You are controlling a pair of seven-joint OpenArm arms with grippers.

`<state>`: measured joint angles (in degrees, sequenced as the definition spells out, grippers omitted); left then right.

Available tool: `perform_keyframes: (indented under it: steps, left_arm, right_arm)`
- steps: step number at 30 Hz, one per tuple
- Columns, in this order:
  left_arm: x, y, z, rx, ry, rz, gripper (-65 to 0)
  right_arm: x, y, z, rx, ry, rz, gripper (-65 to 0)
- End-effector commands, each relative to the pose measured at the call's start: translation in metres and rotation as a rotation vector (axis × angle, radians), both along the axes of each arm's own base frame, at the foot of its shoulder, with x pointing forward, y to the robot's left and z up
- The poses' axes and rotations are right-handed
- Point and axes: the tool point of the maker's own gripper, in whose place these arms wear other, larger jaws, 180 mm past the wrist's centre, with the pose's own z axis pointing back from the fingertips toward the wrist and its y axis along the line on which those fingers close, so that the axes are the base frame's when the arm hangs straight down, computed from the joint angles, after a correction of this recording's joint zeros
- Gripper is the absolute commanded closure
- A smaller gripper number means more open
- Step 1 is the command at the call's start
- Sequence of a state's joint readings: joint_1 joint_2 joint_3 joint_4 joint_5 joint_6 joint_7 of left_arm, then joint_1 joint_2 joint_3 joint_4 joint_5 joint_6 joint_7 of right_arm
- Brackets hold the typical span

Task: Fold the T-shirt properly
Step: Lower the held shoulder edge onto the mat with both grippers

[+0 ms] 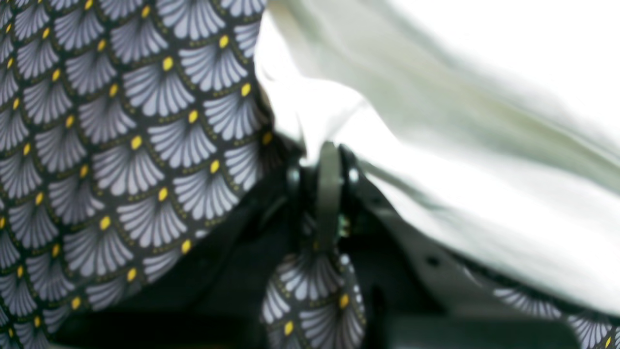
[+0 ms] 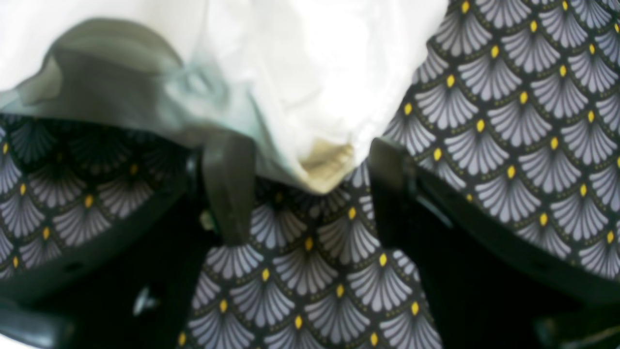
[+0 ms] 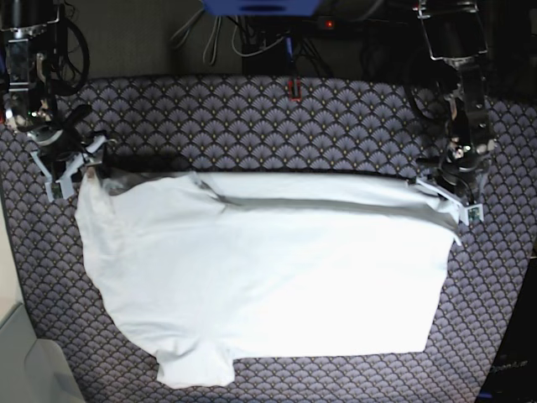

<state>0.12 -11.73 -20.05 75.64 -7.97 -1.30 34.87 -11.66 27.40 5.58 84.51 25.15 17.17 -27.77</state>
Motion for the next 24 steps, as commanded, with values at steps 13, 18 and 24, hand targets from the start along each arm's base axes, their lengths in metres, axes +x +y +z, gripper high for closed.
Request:
perform_keyframes:
  steps: [13, 18, 24]
  left_arm:
    - [0.004, 0.011, 0.028, 0.063, -0.053, 0.006, -0.4]
    - [0.0, 0.012, 0.028, 0.072, -0.05, 0.003, -0.4]
    - [-0.007, 0.009, 0.044, 0.09, -0.051, -0.016, -0.4]
  right_arm:
    - [0.011, -0.001, 0.017, 0.002, -0.083, 0.012, -23.4]
    - [0.011, 0.0, 0.016, -0.001, -0.086, 0.02, 0.0]
    - [-0.003, -0.004, 0.023, -0.039, -0.081, 0.06, 0.0]
